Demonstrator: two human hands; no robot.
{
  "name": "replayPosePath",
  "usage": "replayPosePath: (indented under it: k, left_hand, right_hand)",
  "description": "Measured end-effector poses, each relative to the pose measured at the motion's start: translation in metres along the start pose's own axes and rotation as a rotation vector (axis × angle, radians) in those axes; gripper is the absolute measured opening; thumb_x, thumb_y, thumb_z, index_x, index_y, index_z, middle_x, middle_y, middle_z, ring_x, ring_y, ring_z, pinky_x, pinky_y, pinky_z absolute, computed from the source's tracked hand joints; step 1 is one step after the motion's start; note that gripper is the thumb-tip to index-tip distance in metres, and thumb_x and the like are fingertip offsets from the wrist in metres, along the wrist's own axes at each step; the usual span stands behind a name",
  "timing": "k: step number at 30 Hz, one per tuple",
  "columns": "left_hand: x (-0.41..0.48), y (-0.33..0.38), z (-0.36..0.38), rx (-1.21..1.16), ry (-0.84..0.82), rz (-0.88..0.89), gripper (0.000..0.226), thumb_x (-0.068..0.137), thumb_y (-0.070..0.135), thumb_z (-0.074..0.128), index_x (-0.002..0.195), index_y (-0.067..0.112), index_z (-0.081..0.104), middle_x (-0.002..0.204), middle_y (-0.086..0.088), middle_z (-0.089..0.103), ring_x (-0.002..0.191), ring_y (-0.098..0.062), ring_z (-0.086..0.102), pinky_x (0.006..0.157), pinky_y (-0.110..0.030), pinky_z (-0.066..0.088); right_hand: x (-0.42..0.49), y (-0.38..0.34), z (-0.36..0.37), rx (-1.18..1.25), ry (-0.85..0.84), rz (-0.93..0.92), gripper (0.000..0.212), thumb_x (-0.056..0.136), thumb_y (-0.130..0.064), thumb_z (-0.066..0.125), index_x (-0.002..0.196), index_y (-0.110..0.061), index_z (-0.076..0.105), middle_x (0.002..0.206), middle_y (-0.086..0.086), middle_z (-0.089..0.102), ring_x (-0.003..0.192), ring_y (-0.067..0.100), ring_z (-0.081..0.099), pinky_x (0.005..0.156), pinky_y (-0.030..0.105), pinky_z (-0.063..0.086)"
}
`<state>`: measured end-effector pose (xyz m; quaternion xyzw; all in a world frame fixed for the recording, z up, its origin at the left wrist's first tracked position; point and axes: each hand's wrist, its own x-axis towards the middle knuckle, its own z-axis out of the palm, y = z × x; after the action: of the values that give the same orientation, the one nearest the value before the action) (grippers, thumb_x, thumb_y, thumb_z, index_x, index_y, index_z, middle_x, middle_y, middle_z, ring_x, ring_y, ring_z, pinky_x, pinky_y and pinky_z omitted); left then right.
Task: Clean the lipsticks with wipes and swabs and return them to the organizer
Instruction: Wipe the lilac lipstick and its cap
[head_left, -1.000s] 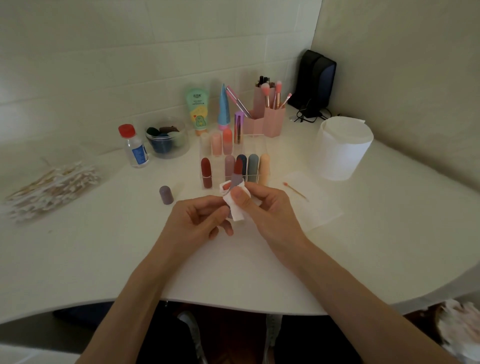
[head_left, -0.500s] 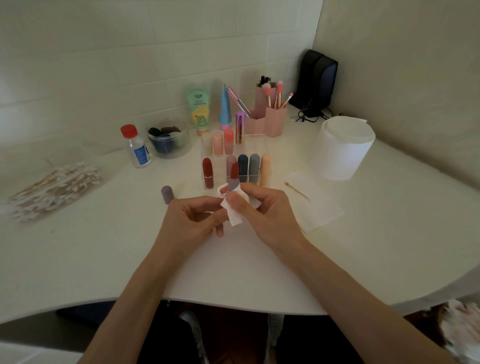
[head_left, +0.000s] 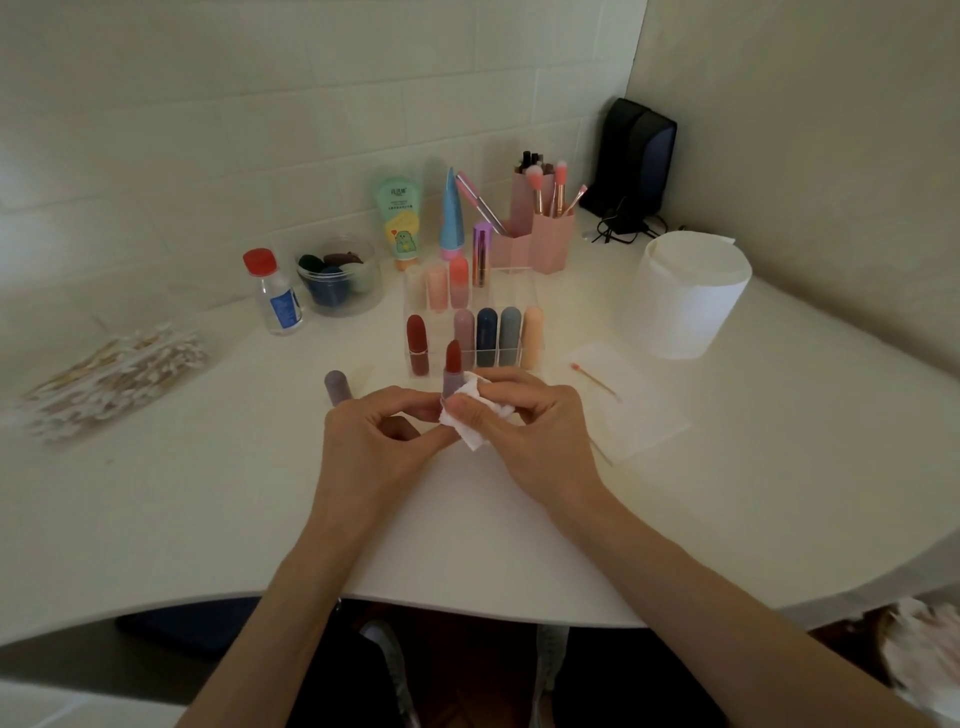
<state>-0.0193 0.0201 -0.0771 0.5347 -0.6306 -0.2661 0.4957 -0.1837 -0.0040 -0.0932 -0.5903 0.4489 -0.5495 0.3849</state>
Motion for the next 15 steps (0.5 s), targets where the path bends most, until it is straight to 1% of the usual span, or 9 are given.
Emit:
replayPosePath:
  k: [1,2,4,5,6,7,10,13,15]
  left_hand:
    - [0.000,0.000,0.000,0.019,0.005,-0.004,0.019,0.073,0.046,0.074,0.089,0.037,0.072,0.063,0.029,0.066,0.048,-0.004,0.054,0.070,-0.011,0.044]
    - [0.001,-0.001,0.001,0.031,0.011,-0.012,0.016,0.074,0.046,0.076,0.088,0.039,0.071,0.064,0.028,0.066,0.049,-0.005,0.056,0.078,-0.018,0.048]
    - [0.002,-0.004,0.002,0.054,0.032,-0.039,0.014,0.078,0.037,0.082,0.087,0.042,0.072,0.071,0.029,0.069,0.054,-0.006,0.062,0.097,-0.044,0.052]
    - [0.002,-0.005,0.002,0.064,0.058,-0.059,0.020,0.079,0.033,0.083,0.088,0.045,0.070,0.075,0.031,0.069,0.057,-0.005,0.064,0.104,-0.056,0.047]
    - [0.003,-0.004,0.002,0.069,0.085,-0.075,0.023,0.079,0.032,0.083,0.089,0.047,0.070,0.079,0.031,0.070,0.058,-0.004,0.066,0.106,-0.061,0.045]
    - [0.003,-0.003,0.004,0.069,0.105,-0.080,0.021,0.079,0.033,0.083,0.093,0.044,0.072,0.084,0.029,0.071,0.057,-0.005,0.066,0.104,-0.060,0.047]
    - [0.007,0.000,0.008,0.095,0.125,-0.106,0.025,0.082,0.033,0.082,0.106,0.027,0.077,0.096,0.023,0.073,0.055,-0.005,0.067,0.095,-0.047,0.054]
    - [0.014,0.004,0.011,0.164,0.070,-0.128,0.022,0.085,0.032,0.080,0.106,0.027,0.075,0.094,0.029,0.068,0.057,-0.002,0.067,0.092,-0.040,0.056]
    - [0.018,0.004,0.012,0.194,0.039,-0.130,0.019,0.086,0.031,0.079,0.104,0.028,0.074,0.090,0.035,0.063,0.057,-0.001,0.066,0.091,-0.036,0.056]
  right_hand:
    - [0.000,0.000,0.000,-0.013,0.010,-0.006,0.022,0.081,-0.018,0.085,0.100,-0.007,0.082,0.107,0.002,0.075,0.096,0.008,0.069,0.079,0.016,0.055]
    - [0.001,0.001,0.000,-0.019,0.019,-0.013,0.022,0.081,-0.018,0.085,0.099,-0.007,0.082,0.106,0.002,0.075,0.095,0.009,0.069,0.079,0.017,0.056]
    - [0.001,0.001,-0.001,-0.022,0.028,-0.049,0.019,0.081,-0.017,0.085,0.097,-0.007,0.083,0.103,0.002,0.077,0.093,0.012,0.071,0.079,0.019,0.056]
    - [0.002,0.000,-0.002,-0.030,0.028,-0.076,0.019,0.082,-0.016,0.085,0.097,-0.007,0.083,0.102,0.002,0.077,0.092,0.013,0.072,0.080,0.020,0.057]
    - [0.002,-0.002,-0.004,-0.039,0.028,-0.097,0.019,0.083,-0.016,0.084,0.098,-0.007,0.082,0.101,0.002,0.078,0.092,0.012,0.073,0.081,0.020,0.057]
    - [0.002,-0.005,-0.006,-0.040,0.032,-0.104,0.018,0.084,-0.016,0.083,0.099,-0.007,0.082,0.100,0.000,0.079,0.092,0.011,0.073,0.082,0.020,0.056]
    - [0.003,-0.009,-0.015,-0.005,0.131,-0.073,0.015,0.086,-0.017,0.081,0.099,-0.009,0.082,0.096,-0.003,0.079,0.089,0.008,0.072,0.083,0.018,0.052]
    - [0.006,-0.003,-0.021,-0.007,0.233,0.027,0.020,0.086,-0.029,0.082,0.101,-0.017,0.082,0.093,-0.005,0.079,0.088,0.017,0.071,0.084,0.037,0.057]
    - [0.007,0.001,-0.023,-0.021,0.250,0.066,0.024,0.085,-0.036,0.082,0.103,-0.020,0.082,0.092,-0.004,0.078,0.089,0.022,0.070,0.082,0.040,0.058]
